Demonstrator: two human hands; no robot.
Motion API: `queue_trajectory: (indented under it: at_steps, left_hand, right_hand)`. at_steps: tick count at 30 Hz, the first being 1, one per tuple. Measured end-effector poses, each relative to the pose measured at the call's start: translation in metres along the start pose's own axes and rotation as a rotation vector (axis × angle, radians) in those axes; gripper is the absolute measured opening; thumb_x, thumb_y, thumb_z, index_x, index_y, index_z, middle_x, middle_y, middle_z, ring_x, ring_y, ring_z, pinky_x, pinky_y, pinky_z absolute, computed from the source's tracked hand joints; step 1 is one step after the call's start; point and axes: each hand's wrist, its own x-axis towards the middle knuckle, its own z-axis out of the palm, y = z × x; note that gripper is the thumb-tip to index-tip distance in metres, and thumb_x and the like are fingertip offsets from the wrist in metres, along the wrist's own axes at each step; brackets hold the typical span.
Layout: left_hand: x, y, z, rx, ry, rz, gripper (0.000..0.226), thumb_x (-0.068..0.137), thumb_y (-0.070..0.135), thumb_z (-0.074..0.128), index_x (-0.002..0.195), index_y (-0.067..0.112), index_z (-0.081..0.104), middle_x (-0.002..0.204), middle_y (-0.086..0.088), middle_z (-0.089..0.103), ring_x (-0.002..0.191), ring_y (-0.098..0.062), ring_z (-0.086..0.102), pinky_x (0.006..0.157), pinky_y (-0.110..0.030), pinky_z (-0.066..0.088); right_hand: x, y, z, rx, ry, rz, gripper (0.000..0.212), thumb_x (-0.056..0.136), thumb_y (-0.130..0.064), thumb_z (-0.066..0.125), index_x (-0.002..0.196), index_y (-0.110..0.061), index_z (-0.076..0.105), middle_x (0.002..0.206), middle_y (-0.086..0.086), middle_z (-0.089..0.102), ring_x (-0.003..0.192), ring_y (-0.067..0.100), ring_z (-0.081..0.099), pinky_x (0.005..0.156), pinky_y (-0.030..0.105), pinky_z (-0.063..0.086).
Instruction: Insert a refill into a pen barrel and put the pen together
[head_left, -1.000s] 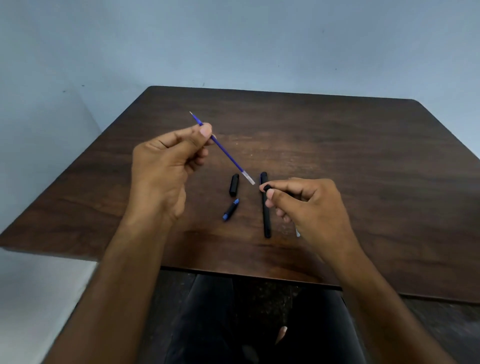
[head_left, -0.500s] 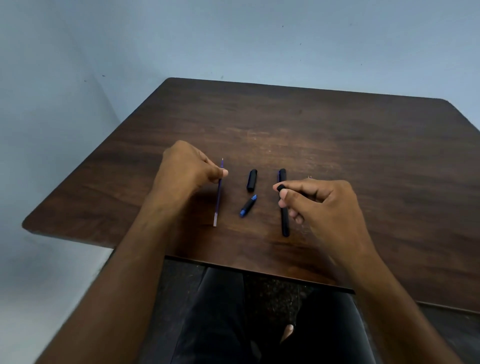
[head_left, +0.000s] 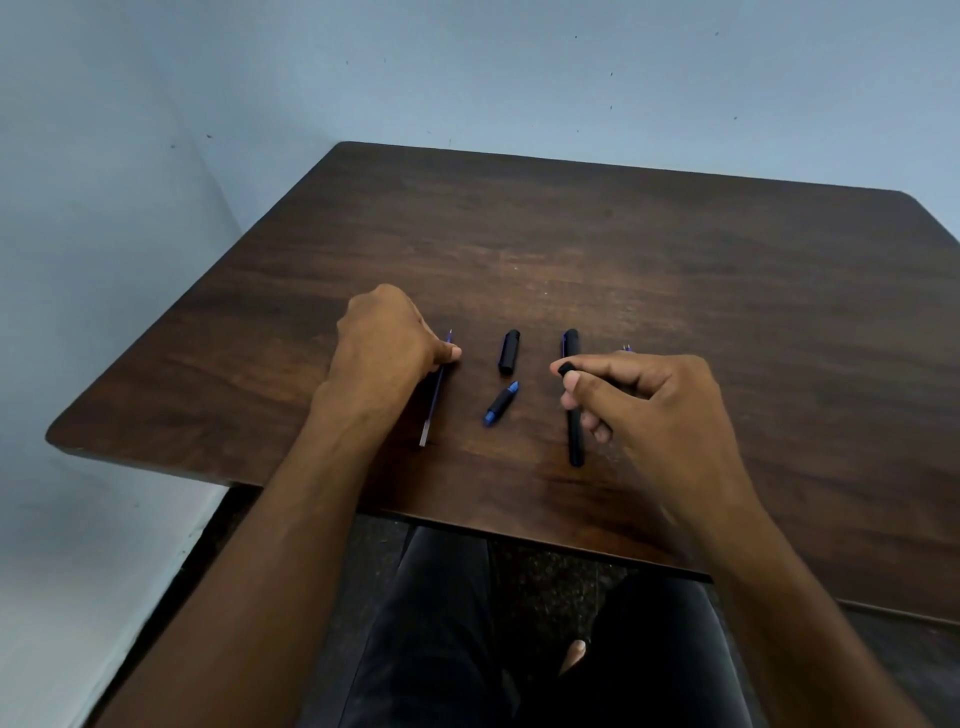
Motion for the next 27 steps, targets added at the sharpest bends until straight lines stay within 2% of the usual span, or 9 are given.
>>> queue_trajectory:
  at_steps: [13, 17, 20, 22, 24, 27]
  left_hand:
    - [0.004, -0.004, -0.002, -0.038, -0.031, -0.003, 0.066, 0.072, 0.047, 0.083, 0.119, 0.005, 0.066, 0.121, -0.015, 0.065, 0.111, -0.03, 0.064, 0.097, -0.046, 0.052]
    - [0.001, -0.007, -0.004, -0.071, 0.004, 0.031, 0.05, 0.074, 0.045, 0.082, 0.105, 0.008, 0.073, 0.115, -0.014, 0.069, 0.109, -0.028, 0.065, 0.096, -0.045, 0.053]
    - [-0.005, -0.009, -0.001, -0.119, 0.119, 0.101, 0.03, 0.075, 0.042, 0.082, 0.082, 0.015, 0.074, 0.093, -0.006, 0.07, 0.097, -0.02, 0.064, 0.082, -0.038, 0.052]
    - [-0.009, -0.011, 0.002, -0.178, 0.19, 0.163, 0.025, 0.075, 0.042, 0.081, 0.073, 0.019, 0.071, 0.08, 0.001, 0.064, 0.082, -0.012, 0.06, 0.071, -0.034, 0.046]
    - [-0.015, -0.013, 0.002, -0.231, 0.2, 0.242, 0.024, 0.075, 0.042, 0.081, 0.071, 0.021, 0.069, 0.076, 0.007, 0.063, 0.071, -0.002, 0.052, 0.064, -0.026, 0.041]
    - [-0.031, -0.014, 0.005, -0.367, 0.221, 0.447, 0.02, 0.073, 0.041, 0.082, 0.069, 0.024, 0.071, 0.075, 0.015, 0.069, 0.07, 0.005, 0.059, 0.059, -0.014, 0.039]
  right_hand:
    - [-0.001, -0.001, -0.002, 0.018, 0.003, 0.016, 0.014, 0.092, -0.013, 0.069, 0.099, -0.015, 0.081, 0.073, -0.003, 0.077, 0.059, -0.003, 0.064, 0.056, 0.011, 0.047]
    - [-0.001, -0.002, -0.003, 0.038, 0.015, 0.02, 0.014, 0.092, -0.011, 0.069, 0.097, -0.015, 0.082, 0.072, -0.002, 0.077, 0.059, -0.002, 0.065, 0.056, 0.012, 0.048]
    - [-0.002, -0.003, -0.004, 0.064, 0.018, 0.044, 0.013, 0.092, -0.013, 0.07, 0.095, -0.018, 0.082, 0.07, 0.0, 0.076, 0.056, 0.0, 0.063, 0.055, 0.019, 0.051]
    - [-0.002, -0.004, -0.005, 0.094, 0.015, 0.054, 0.012, 0.092, -0.014, 0.07, 0.094, -0.019, 0.081, 0.071, 0.001, 0.076, 0.056, 0.005, 0.064, 0.055, 0.025, 0.054]
    - [0.0, -0.005, -0.007, 0.119, 0.008, 0.047, 0.011, 0.092, -0.014, 0.071, 0.095, -0.016, 0.081, 0.072, 0.002, 0.077, 0.058, 0.009, 0.066, 0.057, 0.027, 0.057]
    - [0.002, -0.006, -0.012, 0.211, 0.013, 0.06, 0.009, 0.091, -0.012, 0.073, 0.093, -0.011, 0.081, 0.075, 0.008, 0.077, 0.06, 0.015, 0.068, 0.058, 0.029, 0.059]
